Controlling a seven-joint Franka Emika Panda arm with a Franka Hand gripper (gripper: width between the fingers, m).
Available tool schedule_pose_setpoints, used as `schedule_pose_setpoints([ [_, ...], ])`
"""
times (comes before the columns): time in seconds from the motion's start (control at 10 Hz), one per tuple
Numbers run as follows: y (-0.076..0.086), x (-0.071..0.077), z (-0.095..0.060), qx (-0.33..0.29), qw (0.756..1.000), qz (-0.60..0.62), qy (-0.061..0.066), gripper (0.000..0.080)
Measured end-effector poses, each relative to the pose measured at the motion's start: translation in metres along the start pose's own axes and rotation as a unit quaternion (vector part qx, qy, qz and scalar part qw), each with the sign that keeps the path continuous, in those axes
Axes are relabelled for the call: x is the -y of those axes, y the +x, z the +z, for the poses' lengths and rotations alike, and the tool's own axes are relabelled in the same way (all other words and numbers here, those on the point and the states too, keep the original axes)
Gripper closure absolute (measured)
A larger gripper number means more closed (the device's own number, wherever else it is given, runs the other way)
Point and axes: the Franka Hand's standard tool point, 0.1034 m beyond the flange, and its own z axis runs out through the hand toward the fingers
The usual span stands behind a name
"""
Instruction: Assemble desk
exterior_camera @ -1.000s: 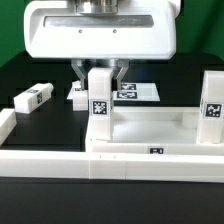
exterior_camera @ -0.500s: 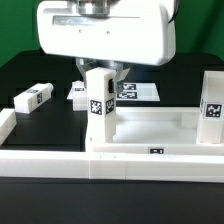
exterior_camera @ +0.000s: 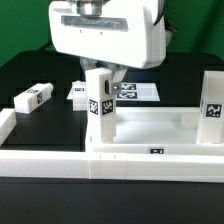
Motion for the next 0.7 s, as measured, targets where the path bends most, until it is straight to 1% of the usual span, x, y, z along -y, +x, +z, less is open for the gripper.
schedule_pose_setpoints([
  [0.3, -0.0006, 0.0005, 0.0003, 0.003, 0.998, 0.067, 0.003, 0.0509],
  [0.5, -0.0009, 0.0005, 0.0004, 0.004, 0.999, 0.047, 0.003, 0.0496],
  [0.6, -0.0012, 0.0005, 0.0005, 0.004, 1.000, 0.021, 0.003, 0.0325],
  [0.7, -0.0019, 0.0010, 0.0006, 0.005, 1.000, 0.017, 0.003, 0.0325],
])
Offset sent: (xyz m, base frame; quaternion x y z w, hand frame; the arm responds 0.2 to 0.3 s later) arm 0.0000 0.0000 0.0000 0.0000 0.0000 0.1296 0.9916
